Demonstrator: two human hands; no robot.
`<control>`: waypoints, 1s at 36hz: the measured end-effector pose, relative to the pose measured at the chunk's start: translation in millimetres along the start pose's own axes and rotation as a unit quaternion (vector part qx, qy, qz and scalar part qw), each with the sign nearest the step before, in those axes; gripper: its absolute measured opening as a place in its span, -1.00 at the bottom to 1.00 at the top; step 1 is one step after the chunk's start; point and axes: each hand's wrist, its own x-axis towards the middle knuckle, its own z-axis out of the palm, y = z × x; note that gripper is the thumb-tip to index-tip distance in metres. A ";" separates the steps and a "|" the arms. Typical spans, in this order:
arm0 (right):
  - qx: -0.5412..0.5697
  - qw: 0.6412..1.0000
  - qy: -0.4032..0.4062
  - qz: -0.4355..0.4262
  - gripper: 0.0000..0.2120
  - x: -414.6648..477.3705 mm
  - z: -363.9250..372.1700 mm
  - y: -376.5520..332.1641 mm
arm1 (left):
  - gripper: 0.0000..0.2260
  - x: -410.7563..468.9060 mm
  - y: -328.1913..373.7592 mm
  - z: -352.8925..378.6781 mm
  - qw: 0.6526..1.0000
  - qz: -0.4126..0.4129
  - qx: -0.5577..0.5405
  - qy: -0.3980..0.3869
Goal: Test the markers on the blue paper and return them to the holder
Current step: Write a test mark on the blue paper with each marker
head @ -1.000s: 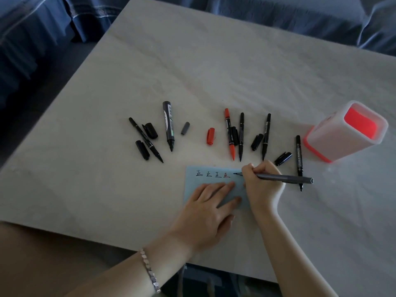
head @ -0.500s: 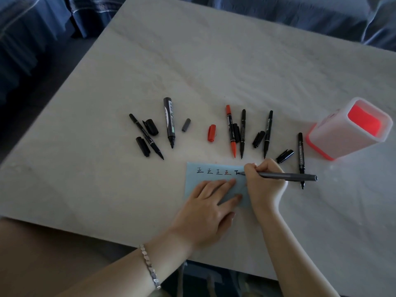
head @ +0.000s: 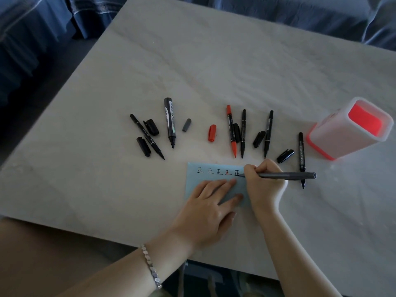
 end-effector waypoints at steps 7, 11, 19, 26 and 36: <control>0.022 0.999 0.036 0.027 -0.62 1.9 -1.9 1.8 | -0.68 -0.1 -0.5 -0.5 1.000 0.002 0.000 -0.002; 0.072 0.995 0.055 0.029 -0.67 4.9 -5.0 -0.1 | -0.67 0.0 -0.8 0.9 1.000 0.003 0.017 -0.008; -0.119 0.981 -0.143 0.049 -0.63 54.3 -28.9 -46.6 | -0.66 -1.0 0.7 -2.9 1.000 -0.007 0.008 -0.020; -0.254 0.921 -0.290 -0.057 -0.69 74.5 5.3 -87.6 | -0.67 -2.2 1.4 -2.7 1.000 -0.013 -0.001 -0.011; -0.292 0.892 -0.329 -0.107 -0.69 51.7 81.4 -86.9 | -0.69 -3.0 0.3 1.1 1.000 -0.001 0.022 -0.004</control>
